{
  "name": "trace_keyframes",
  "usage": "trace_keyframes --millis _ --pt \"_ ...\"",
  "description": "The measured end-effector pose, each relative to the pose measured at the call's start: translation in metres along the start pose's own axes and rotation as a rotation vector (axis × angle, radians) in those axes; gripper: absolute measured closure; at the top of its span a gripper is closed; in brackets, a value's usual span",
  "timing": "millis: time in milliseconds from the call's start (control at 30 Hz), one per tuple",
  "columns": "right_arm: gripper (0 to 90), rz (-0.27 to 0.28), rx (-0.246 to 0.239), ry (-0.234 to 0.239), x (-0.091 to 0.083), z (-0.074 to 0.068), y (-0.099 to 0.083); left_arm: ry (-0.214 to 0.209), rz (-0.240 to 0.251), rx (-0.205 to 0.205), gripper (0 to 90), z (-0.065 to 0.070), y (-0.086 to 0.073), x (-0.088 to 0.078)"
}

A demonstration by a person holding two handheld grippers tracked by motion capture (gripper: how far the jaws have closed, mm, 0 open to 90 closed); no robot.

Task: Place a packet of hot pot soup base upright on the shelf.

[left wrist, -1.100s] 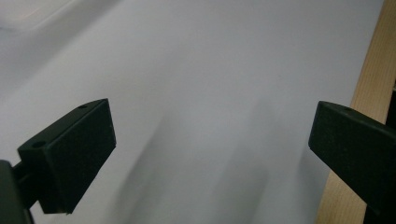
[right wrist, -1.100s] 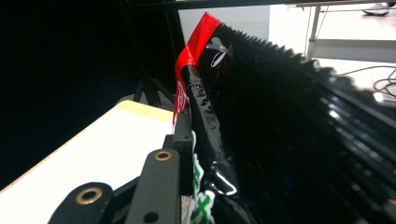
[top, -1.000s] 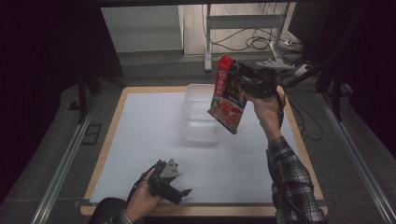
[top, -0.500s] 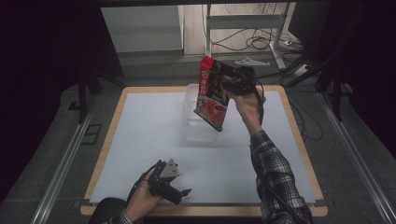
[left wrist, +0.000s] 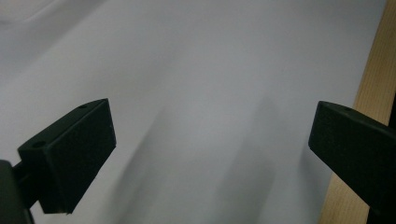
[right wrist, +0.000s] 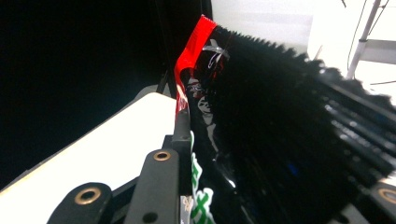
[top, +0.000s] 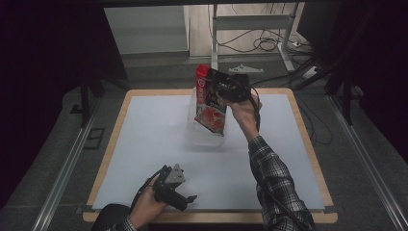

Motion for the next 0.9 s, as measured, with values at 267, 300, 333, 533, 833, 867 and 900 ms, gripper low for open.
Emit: trace_keyframes --millis 267,300,333,533,833,867,900 --pt "70.2 -0.023 0.008 0.015 0.012 -0.007 -0.017 -0.005 -0.010 0.003 0.4 0.000 -0.001 0.000" --pt "70.1 -0.023 0.008 0.018 0.013 -0.008 -0.019 -0.005 -0.010 0.003 0.4 0.000 -0.001 0.000" --pt "70.0 -0.025 0.006 0.018 0.013 -0.009 -0.020 -0.006 -0.010 0.002 0.5 0.000 -0.001 0.000" --pt "69.2 -0.030 0.009 0.029 0.013 -0.011 -0.033 -0.009 -0.012 0.002 0.4 0.000 -0.001 0.001" --pt "66.9 -0.028 0.035 0.026 0.000 0.000 -0.056 -0.015 -0.019 0.004 0.5 0.001 -0.001 0.003" --pt "66.4 -0.020 0.048 0.032 -0.003 0.002 -0.058 -0.015 -0.019 0.003 0.5 0.001 -0.001 0.003" --pt "66.1 -0.022 0.049 0.035 -0.003 0.003 -0.058 -0.014 -0.018 0.003 0.5 0.001 -0.001 0.003"
Point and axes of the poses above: each handheld gripper's, and its own axes: x roughly forward along the jaws, y roughly out of its top, z roughly to its right, the point moved 5 cm from there along x, roughly forward along the jaws, and after that the axes turned 3 degrees about -x, right-handed, at the moved point
